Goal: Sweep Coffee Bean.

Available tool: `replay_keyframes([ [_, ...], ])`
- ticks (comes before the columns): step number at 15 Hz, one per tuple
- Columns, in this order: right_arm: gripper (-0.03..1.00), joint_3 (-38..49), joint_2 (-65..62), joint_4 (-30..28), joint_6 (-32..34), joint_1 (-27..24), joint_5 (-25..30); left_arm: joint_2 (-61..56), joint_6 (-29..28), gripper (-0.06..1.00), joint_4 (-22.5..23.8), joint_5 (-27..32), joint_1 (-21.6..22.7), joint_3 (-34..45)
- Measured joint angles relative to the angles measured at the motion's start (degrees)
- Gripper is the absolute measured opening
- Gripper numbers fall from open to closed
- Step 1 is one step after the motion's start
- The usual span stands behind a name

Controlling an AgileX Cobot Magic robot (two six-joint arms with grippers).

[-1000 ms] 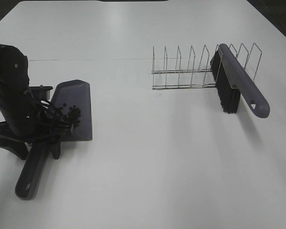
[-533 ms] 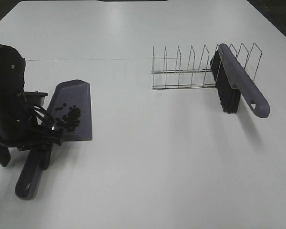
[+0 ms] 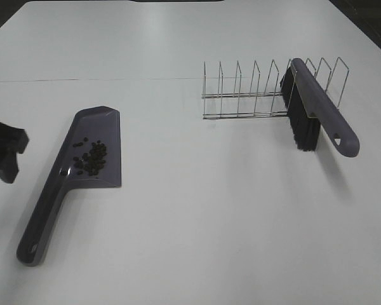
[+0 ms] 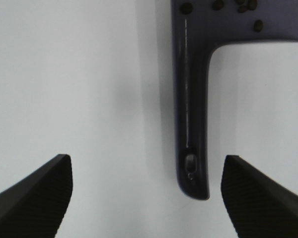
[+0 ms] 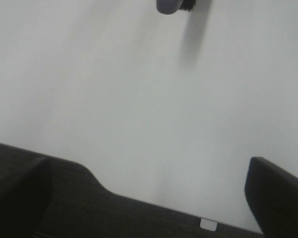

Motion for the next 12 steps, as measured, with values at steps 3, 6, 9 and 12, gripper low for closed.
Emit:
replay_keyframes([
  [3,0.94,0.34,-0.06,0.4,-0.4,0.0,0.06,-18.05,-2.18,0.75,1.03,1.09,0.0,8.82],
  [6,0.94,0.34,-0.06,0.69,-0.86,0.0,0.06,-31.57,-2.01,0.75,0.74,6.07,0.0,12.03],
  [9,0.94,0.34,-0.06,0.97,-1.26,0.0,0.06,-54.32,-1.26,0.75,-0.57,14.84,0.0,14.09],
  [12,0.94,0.34,-0.06,0.97,-1.26,0.0,0.11,-73.4,4.24,0.75,-1.72,15.41,0.0,14.15],
])
